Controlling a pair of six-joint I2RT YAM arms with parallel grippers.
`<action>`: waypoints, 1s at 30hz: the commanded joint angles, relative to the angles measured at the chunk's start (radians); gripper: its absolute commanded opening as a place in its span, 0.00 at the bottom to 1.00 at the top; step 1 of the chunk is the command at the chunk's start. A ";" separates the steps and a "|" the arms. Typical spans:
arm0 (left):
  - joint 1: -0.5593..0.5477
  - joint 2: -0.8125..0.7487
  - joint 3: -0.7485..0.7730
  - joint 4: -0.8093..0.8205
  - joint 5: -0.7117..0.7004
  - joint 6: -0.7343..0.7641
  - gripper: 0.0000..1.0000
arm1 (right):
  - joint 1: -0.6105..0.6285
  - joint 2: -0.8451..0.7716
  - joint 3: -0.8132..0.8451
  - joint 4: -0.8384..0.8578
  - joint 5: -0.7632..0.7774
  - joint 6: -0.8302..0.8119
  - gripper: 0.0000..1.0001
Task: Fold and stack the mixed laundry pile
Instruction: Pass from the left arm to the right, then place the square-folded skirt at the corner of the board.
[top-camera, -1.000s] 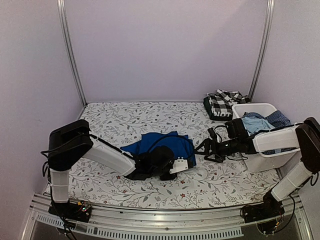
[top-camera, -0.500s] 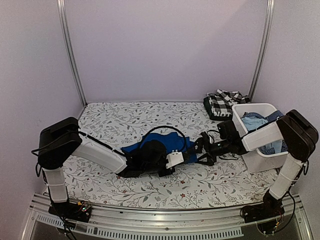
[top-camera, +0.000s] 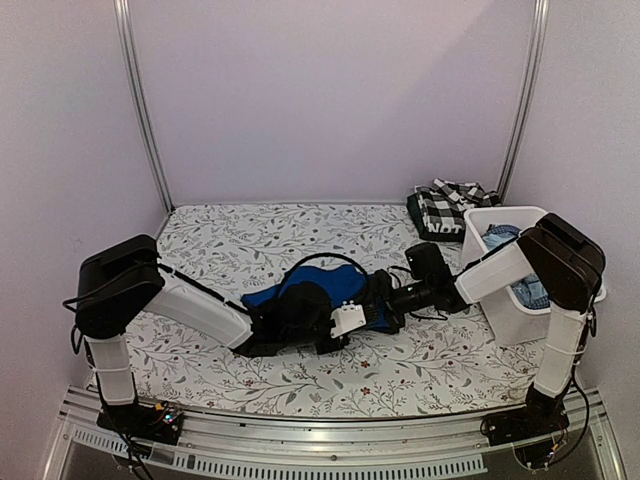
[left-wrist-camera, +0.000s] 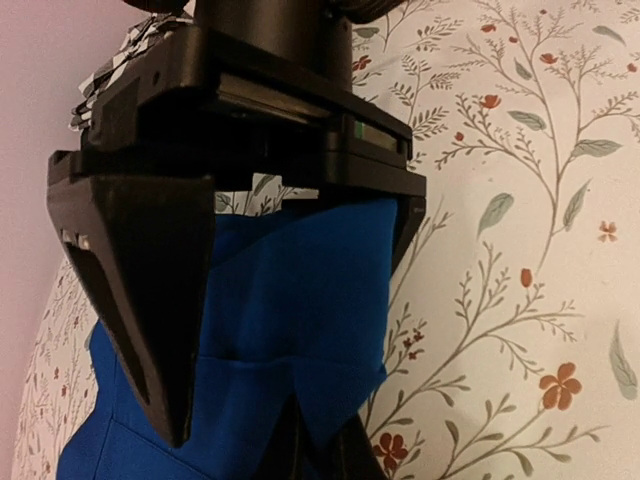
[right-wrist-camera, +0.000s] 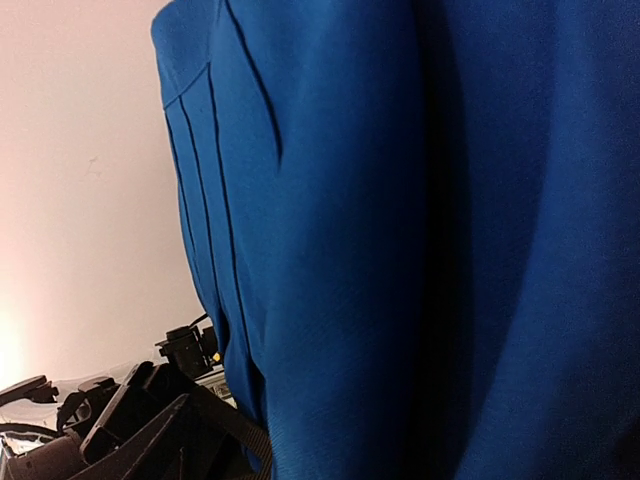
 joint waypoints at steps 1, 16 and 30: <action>-0.002 -0.019 0.010 0.072 0.006 0.014 0.00 | 0.039 0.048 0.032 0.074 0.021 0.106 0.85; -0.019 -0.046 -0.018 0.073 -0.045 -0.017 0.29 | 0.032 0.144 0.090 0.099 0.089 0.100 0.21; 0.174 -0.496 -0.289 -0.272 -0.215 -0.882 0.67 | 0.005 0.116 0.416 -0.435 0.305 -0.461 0.00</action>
